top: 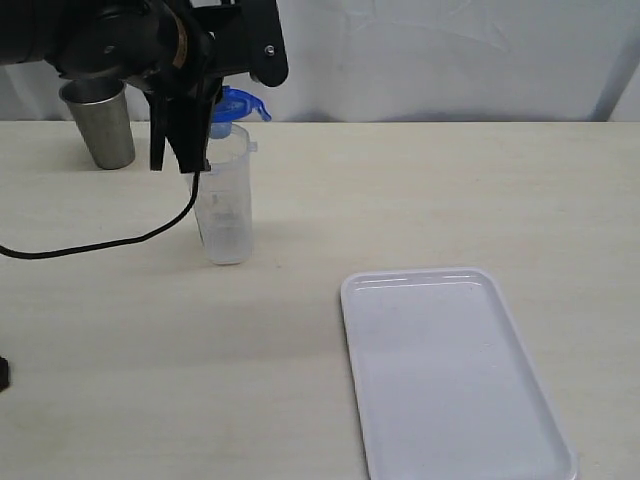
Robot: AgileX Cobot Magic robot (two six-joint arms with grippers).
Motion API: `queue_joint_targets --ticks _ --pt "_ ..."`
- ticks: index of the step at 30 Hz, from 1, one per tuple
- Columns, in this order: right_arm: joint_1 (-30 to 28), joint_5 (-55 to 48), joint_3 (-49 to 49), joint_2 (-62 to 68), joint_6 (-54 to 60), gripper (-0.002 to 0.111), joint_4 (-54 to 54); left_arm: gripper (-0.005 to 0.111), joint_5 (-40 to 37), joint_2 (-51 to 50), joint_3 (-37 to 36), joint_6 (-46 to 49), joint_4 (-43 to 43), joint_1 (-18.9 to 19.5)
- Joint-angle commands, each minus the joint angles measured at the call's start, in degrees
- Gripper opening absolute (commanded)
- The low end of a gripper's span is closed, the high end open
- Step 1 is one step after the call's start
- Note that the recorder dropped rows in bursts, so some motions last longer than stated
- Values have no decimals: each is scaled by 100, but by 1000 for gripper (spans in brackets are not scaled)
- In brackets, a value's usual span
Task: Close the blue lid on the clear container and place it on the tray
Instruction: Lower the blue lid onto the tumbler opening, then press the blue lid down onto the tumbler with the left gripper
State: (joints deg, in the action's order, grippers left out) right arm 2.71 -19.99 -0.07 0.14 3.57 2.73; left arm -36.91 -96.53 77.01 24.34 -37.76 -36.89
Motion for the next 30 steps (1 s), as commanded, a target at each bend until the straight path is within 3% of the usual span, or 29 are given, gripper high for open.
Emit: queue_joint_targets --ticks 1,19,30 --pt "12 40 7 -14 5 5 -28 0 -77 35 29 -81 -63 -50" --pt "12 40 7 -14 18 5 -28 0 -196 35 11 -157 32 -116" --pt "12 40 7 -14 18 5 -28 0 475 35 -893 -697 -508 -116"
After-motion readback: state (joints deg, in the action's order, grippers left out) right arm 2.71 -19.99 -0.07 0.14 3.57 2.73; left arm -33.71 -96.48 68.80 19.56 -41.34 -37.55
